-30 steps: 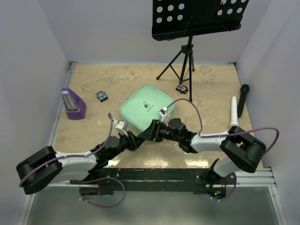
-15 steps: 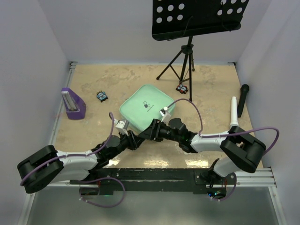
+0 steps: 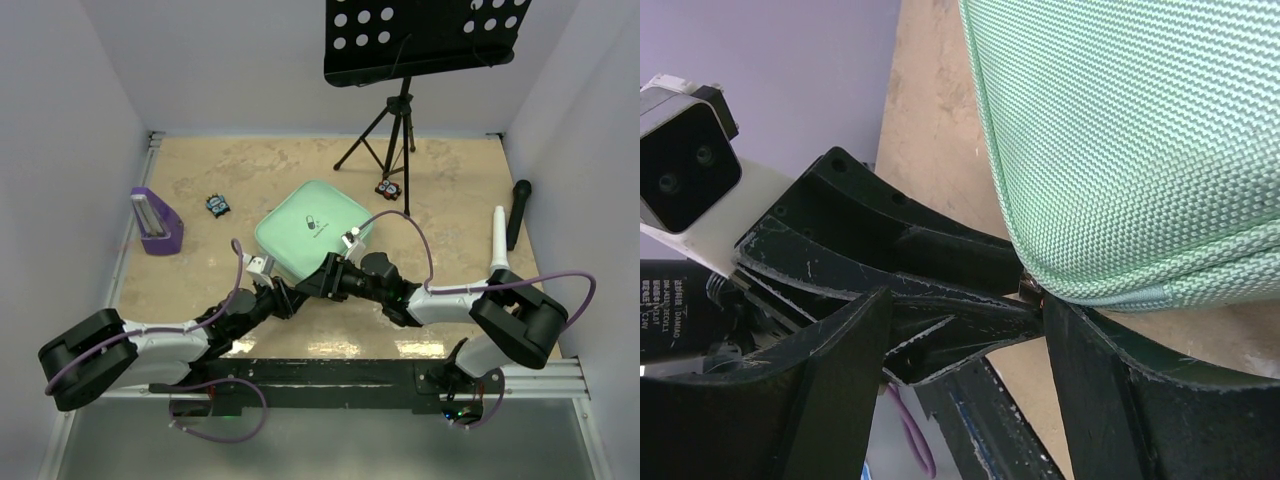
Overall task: Organize the medicine kit
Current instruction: Zip the medicine box at the center of the board.
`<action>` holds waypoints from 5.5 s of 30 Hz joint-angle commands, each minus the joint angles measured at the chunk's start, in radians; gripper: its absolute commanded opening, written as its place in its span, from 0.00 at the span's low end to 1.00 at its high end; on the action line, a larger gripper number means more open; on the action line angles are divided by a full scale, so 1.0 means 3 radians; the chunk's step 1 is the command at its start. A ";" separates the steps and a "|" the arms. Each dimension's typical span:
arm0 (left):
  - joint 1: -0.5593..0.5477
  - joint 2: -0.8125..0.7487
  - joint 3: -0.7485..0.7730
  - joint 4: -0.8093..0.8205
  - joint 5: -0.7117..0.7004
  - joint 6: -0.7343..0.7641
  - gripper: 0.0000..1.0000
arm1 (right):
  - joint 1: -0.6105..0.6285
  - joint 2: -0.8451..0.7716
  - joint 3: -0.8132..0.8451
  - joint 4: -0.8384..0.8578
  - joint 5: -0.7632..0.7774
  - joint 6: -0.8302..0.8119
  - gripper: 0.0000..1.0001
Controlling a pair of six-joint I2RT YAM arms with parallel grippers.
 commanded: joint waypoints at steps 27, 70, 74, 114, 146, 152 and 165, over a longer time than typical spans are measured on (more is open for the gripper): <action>-0.0001 0.0165 0.0042 0.0647 0.0067 0.0090 0.00 | 0.0018 -0.0026 0.0000 0.0261 0.0018 0.0066 0.66; -0.0006 0.0508 0.0348 0.0397 0.0466 0.0197 0.00 | -0.0488 -0.0154 0.0087 -0.0747 0.0750 0.0051 0.01; -0.0006 0.0426 0.0349 0.0280 0.0415 0.0223 0.00 | -0.0611 -0.0199 0.0036 -0.0772 0.0673 -0.0031 0.00; 0.0097 -0.0924 -0.0183 -0.1024 -0.0419 0.0059 0.00 | -0.1122 -0.0542 0.0250 -0.1432 0.0918 -0.0757 0.00; 0.0132 -0.0925 -0.0122 -0.1091 -0.0618 -0.0140 0.00 | -0.1179 -0.1447 -0.0112 -0.1575 0.0162 -0.0656 0.64; 0.0127 -0.0720 -0.0050 -0.0887 -0.0598 -0.0161 0.00 | -0.0765 -0.1360 -0.0210 -0.1381 0.0187 -0.0241 0.67; 0.0040 -0.0730 -0.0086 -0.0672 -0.0470 -0.0145 0.00 | -0.0713 -0.0850 -0.0281 -0.0824 0.0479 0.0470 0.67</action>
